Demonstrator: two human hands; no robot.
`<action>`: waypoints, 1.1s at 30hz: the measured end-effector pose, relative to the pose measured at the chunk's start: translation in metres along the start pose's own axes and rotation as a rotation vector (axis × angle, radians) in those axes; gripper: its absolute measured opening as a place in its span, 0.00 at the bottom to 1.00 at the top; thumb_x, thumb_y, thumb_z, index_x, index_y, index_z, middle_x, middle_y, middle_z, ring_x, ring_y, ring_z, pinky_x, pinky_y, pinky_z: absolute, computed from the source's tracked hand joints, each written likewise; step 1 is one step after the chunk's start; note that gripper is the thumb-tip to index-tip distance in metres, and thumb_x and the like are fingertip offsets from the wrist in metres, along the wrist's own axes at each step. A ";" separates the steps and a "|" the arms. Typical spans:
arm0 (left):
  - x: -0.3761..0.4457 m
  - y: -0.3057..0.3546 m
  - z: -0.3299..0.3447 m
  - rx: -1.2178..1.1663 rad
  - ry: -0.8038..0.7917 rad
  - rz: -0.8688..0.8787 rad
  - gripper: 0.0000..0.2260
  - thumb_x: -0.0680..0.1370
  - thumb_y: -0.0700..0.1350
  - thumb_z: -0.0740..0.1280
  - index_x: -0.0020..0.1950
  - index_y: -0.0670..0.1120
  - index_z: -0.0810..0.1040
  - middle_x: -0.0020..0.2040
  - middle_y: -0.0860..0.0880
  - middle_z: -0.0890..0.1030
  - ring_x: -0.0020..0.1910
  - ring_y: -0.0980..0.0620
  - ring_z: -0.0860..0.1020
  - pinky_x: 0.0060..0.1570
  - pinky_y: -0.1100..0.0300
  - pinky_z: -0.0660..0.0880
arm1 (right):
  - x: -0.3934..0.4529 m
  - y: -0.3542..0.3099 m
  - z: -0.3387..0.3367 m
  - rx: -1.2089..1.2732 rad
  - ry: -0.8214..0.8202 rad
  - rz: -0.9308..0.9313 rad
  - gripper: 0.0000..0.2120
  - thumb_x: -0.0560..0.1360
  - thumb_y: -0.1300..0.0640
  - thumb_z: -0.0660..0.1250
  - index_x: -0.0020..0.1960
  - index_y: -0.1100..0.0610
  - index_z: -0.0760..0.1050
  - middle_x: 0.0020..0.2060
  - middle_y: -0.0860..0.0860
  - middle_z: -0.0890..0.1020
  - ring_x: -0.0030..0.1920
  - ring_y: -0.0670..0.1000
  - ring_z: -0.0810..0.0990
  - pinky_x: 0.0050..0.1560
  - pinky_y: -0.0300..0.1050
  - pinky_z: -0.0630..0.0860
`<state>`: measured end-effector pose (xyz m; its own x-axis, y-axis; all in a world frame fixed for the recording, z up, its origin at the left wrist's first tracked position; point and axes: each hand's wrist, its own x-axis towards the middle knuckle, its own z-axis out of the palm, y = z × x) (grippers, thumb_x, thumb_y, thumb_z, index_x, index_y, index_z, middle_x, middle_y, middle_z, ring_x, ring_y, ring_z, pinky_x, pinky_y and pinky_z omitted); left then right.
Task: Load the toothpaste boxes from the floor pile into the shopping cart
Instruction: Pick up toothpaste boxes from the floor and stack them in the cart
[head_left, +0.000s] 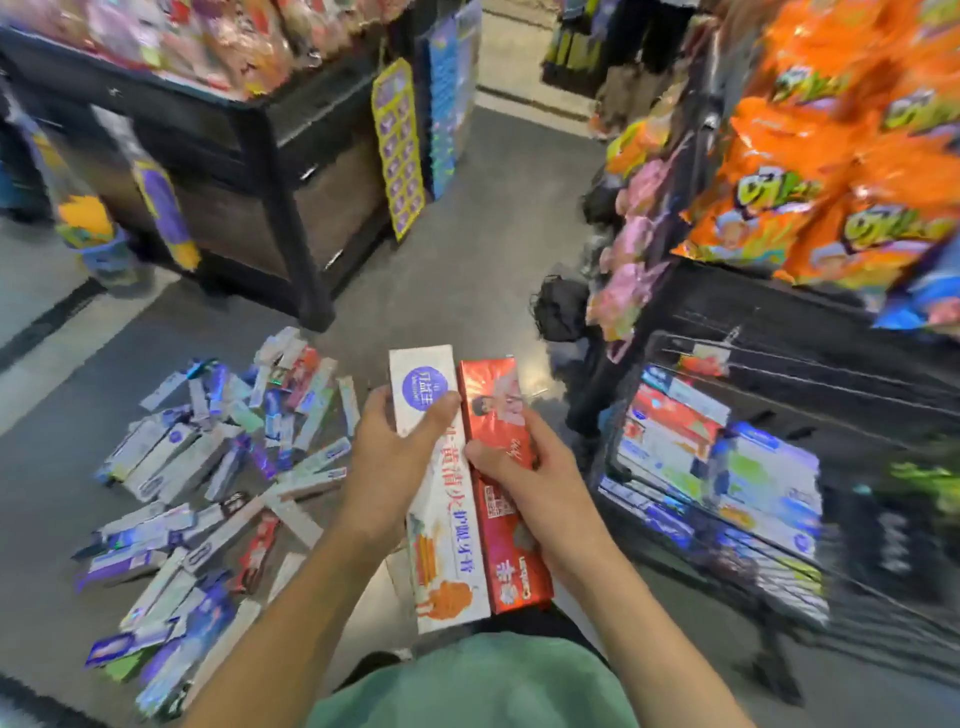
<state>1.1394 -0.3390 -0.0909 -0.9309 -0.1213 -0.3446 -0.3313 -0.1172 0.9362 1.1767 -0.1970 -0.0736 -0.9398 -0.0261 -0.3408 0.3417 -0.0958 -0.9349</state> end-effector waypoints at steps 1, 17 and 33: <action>0.000 -0.002 0.018 0.025 -0.051 0.001 0.18 0.76 0.52 0.74 0.62 0.49 0.74 0.48 0.52 0.87 0.42 0.52 0.86 0.40 0.55 0.82 | -0.005 0.001 -0.016 0.013 0.062 -0.012 0.16 0.78 0.62 0.70 0.62 0.48 0.77 0.51 0.53 0.87 0.51 0.57 0.86 0.55 0.54 0.83; -0.008 -0.066 0.362 0.254 -0.451 -0.116 0.17 0.73 0.51 0.77 0.57 0.48 0.76 0.45 0.52 0.87 0.39 0.55 0.86 0.34 0.63 0.79 | -0.023 0.028 -0.333 0.179 0.464 0.019 0.25 0.72 0.64 0.76 0.65 0.49 0.73 0.50 0.50 0.87 0.49 0.51 0.87 0.49 0.48 0.84; 0.107 -0.196 0.529 0.934 -0.716 -0.147 0.37 0.67 0.56 0.81 0.67 0.54 0.62 0.52 0.59 0.78 0.48 0.58 0.79 0.45 0.56 0.75 | 0.021 0.113 -0.533 0.155 0.703 0.184 0.25 0.72 0.52 0.77 0.66 0.47 0.73 0.52 0.48 0.86 0.51 0.49 0.85 0.57 0.55 0.80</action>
<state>1.0227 0.1919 -0.2747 -0.6501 0.4472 -0.6143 -0.1502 0.7169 0.6808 1.1995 0.3223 -0.2393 -0.6224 0.5833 -0.5219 0.4392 -0.2917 -0.8497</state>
